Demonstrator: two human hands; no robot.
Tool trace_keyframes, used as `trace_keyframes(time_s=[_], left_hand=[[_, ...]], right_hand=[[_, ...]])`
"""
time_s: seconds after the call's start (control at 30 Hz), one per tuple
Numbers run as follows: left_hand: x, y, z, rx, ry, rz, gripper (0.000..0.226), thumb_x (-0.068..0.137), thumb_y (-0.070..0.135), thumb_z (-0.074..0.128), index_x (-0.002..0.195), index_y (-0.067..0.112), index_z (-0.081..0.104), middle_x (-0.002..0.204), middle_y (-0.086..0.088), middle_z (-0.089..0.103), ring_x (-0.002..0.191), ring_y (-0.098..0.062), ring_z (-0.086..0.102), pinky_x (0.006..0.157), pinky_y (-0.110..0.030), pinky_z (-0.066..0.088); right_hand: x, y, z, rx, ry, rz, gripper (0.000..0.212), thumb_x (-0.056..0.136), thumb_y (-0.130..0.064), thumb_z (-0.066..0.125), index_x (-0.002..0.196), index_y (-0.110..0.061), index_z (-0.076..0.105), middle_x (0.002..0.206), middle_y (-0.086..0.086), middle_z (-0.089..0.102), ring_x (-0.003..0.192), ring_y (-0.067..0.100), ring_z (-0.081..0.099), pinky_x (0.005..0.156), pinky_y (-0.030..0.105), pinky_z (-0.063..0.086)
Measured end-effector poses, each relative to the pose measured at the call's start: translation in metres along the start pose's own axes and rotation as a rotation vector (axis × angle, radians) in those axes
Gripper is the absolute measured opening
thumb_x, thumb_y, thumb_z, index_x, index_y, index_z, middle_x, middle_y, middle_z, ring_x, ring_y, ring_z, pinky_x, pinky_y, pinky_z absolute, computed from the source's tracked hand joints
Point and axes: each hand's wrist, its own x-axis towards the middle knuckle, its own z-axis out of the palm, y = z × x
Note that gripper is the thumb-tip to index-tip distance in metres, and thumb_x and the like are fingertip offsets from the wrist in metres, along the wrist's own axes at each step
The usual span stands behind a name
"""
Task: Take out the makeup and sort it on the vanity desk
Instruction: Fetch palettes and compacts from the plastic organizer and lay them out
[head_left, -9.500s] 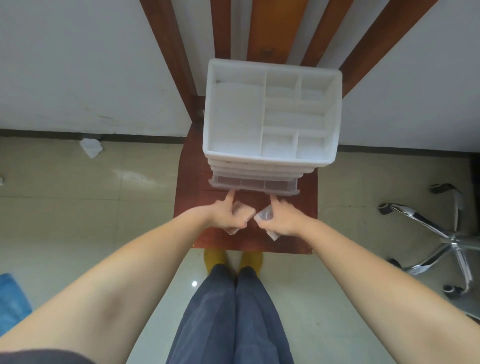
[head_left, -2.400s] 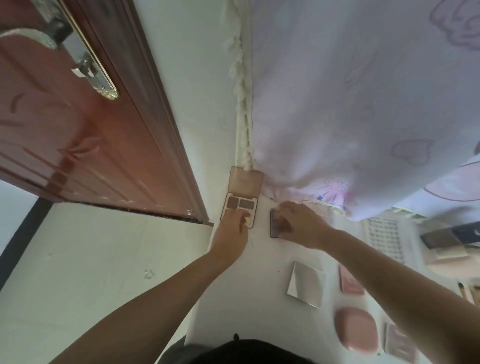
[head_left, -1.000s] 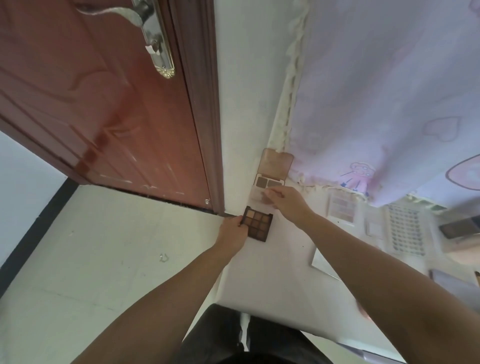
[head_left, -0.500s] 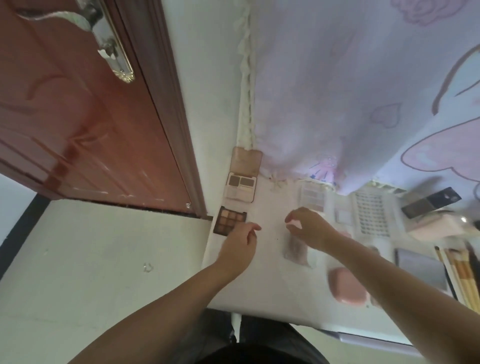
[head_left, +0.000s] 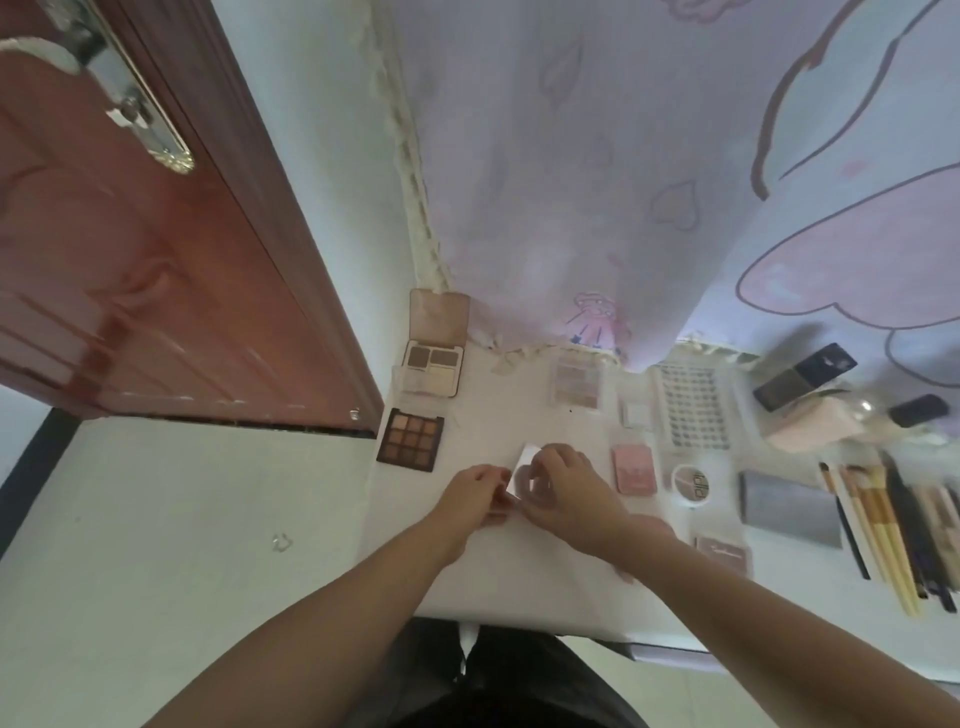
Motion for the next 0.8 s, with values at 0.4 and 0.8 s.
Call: trace_keyframes(time_s=[0.4, 0.8], left_hand=[[-0.031, 0.029, -0.02, -0.678, -0.36, -0.01, 0.053, 0.092, 0.053, 0.041, 0.133, 0.021, 0.053, 0.143, -0.007, 0.045, 0.129, -0.022, 0.046, 0.097, -0.037, 0.048], [-0.036, 0.031, -0.036, -0.592, -0.347, 0.026, 0.053, 0.096, 0.051, 0.035, 0.123, 0.013, 0.06, 0.126, -0.018, 0.057, 0.113, -0.032, 0.053, 0.103, -0.044, 0.042]], right_hand=[[0.032, -0.067, -0.038, 0.224, -0.076, -0.181, 0.033, 0.075, -0.046, 0.069, 0.094, -0.032, 0.046, 0.097, -0.023, 0.045, 0.087, -0.005, 0.048, 0.067, 0.009, 0.036], [0.036, -0.086, -0.045, 0.272, -0.066, -0.219, 0.028, 0.073, -0.042, 0.072, 0.073, -0.037, 0.044, 0.094, -0.007, 0.054, 0.077, 0.006, 0.052, 0.069, 0.013, 0.044]])
